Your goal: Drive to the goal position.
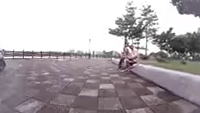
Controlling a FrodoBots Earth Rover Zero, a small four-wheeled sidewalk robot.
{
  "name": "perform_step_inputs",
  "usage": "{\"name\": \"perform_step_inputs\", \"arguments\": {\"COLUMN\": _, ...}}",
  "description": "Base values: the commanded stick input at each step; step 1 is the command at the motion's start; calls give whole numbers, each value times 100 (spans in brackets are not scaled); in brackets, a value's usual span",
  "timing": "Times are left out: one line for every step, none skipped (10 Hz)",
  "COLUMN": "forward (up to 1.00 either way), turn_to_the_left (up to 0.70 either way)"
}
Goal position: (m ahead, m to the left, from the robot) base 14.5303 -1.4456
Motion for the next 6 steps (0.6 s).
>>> {"name": "perform_step_inputs", "arguments": {"forward": 100, "turn_to_the_left": 0}}
{"name": "perform_step_inputs", "arguments": {"forward": 100, "turn_to_the_left": 0}}
{"name": "perform_step_inputs", "arguments": {"forward": 100, "turn_to_the_left": 0}}
{"name": "perform_step_inputs", "arguments": {"forward": 100, "turn_to_the_left": 0}}
{"name": "perform_step_inputs", "arguments": {"forward": 100, "turn_to_the_left": 0}}
{"name": "perform_step_inputs", "arguments": {"forward": 100, "turn_to_the_left": 0}}
